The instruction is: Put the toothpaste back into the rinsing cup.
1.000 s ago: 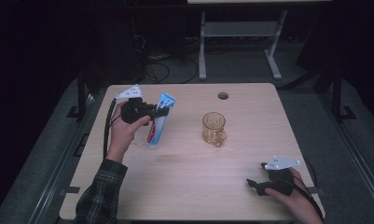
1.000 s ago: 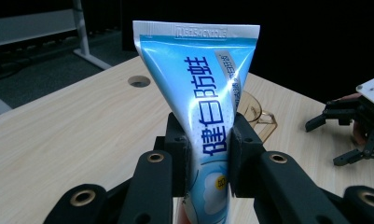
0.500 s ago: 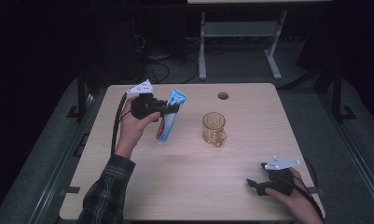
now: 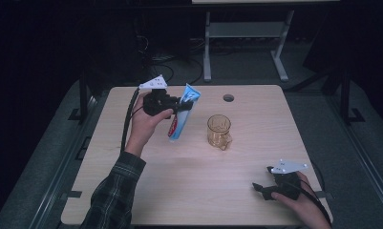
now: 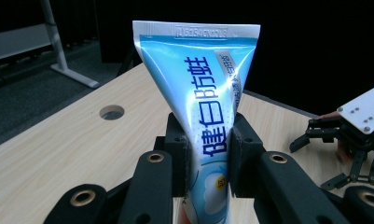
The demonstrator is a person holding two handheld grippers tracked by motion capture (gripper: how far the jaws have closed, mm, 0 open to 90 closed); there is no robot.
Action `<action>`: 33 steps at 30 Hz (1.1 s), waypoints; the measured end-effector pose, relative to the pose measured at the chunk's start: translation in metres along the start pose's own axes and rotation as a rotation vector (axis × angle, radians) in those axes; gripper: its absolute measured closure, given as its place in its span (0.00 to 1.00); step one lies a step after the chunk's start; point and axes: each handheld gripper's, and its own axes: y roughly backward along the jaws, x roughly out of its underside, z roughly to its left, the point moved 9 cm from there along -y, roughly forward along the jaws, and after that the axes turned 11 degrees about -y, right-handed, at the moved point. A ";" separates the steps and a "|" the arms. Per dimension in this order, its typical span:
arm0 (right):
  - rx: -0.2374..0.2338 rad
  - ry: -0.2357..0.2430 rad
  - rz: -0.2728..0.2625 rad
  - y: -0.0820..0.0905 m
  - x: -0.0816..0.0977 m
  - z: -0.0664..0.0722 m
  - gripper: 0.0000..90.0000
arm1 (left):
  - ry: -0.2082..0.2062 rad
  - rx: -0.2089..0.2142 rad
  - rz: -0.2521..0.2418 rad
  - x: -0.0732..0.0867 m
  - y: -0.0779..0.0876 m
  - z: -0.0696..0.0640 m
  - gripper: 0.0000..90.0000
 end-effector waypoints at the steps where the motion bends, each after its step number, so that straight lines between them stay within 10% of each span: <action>1: 0.000 -0.001 0.000 0.000 0.000 0.000 0.15 | -0.005 0.002 0.000 -0.002 -0.001 -0.001 0.81; 33: -0.003 0.003 0.002 0.000 0.000 0.001 0.15 | -0.078 0.081 -0.041 -0.059 -0.055 -0.017 0.81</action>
